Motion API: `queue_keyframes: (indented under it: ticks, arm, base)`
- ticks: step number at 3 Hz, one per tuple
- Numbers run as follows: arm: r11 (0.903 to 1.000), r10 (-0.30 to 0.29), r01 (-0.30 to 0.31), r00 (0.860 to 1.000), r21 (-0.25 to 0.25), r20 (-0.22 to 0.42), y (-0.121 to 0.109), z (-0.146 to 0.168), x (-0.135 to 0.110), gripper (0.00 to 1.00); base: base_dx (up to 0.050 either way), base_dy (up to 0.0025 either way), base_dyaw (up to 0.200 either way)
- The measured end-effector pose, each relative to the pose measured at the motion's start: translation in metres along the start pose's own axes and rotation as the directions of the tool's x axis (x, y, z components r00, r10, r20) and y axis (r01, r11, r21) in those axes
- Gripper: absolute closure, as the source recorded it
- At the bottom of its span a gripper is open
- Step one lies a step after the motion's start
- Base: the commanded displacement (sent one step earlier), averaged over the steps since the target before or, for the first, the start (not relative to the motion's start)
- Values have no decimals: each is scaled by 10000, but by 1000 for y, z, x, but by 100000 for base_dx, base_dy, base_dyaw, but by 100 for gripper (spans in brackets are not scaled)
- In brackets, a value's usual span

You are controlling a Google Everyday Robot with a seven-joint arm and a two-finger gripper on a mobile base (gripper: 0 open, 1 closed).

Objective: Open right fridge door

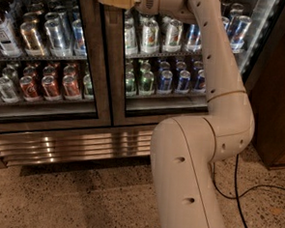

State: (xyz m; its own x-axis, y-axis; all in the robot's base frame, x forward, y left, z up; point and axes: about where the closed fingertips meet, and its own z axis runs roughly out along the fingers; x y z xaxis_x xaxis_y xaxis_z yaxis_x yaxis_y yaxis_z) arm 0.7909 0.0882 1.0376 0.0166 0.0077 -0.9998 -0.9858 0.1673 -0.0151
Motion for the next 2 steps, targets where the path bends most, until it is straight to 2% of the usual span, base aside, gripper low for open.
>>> queue_keyframes:
  ticks: [1,2]
  arm:
    - [10000,0,0,10000,0,0,0,0,0,0]
    - [10000,0,0,10000,0,0,0,0,0,18]
  base:
    - [0,0,0]
    - [0,0,0]
